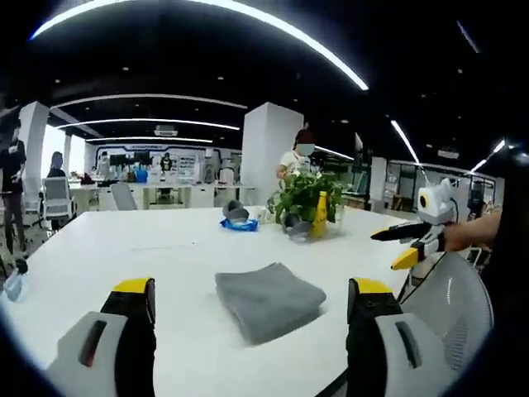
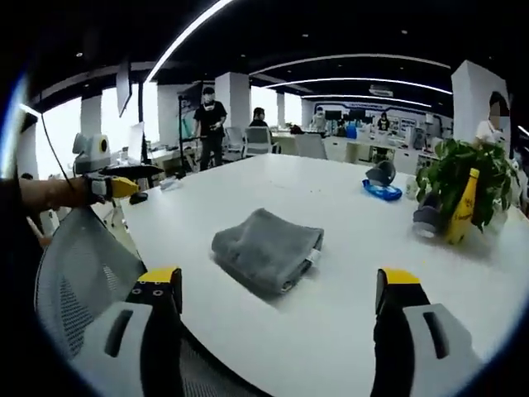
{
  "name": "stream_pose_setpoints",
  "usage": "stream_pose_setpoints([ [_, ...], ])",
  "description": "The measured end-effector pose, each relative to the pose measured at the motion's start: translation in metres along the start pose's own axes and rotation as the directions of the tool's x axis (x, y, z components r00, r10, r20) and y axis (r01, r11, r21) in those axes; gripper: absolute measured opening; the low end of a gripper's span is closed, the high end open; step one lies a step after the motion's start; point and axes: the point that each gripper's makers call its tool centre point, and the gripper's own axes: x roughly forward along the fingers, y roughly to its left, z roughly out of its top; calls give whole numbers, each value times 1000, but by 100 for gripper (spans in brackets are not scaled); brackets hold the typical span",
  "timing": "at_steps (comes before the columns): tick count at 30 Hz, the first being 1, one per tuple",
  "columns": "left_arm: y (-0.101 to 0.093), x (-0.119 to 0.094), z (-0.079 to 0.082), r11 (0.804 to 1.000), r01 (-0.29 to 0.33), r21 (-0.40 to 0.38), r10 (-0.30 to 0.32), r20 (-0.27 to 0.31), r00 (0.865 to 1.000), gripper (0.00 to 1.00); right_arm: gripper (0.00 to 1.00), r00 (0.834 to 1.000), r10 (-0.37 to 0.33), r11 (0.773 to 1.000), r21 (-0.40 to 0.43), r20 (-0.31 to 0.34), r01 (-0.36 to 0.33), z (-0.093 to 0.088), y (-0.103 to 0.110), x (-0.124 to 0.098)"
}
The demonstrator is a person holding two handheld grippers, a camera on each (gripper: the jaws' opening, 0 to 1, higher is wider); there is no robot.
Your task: Fold the towel on the table until its edges align and the towel forms a compact rectangular stack.
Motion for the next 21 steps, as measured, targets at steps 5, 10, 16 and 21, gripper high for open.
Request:
stream_pose_setpoints([
  [5, -8, 3, -6, 998, 13, 59, -12, -18, 1000, 99, 93, 999, -27, 996, -88, 23, 29, 6, 1, 0],
  [10, 0, 2, -11, 999, -15, 45, 16, -35, 999, 99, 91, 990, -37, 982, -189, -136, 11, -23, 1, 4],
  [16, 0, 1, -16, 996, -23, 91, 28, -54, 998, 99, 89, 996, 0, 986, -166, -86, -14, -15, 7, 4],
  [21, -1, 0, -14, 995, -19, 98, 25, -54, 998, 98, 86, 994, -26, 988, -152, -109, 9, -20, 2, 3],
])
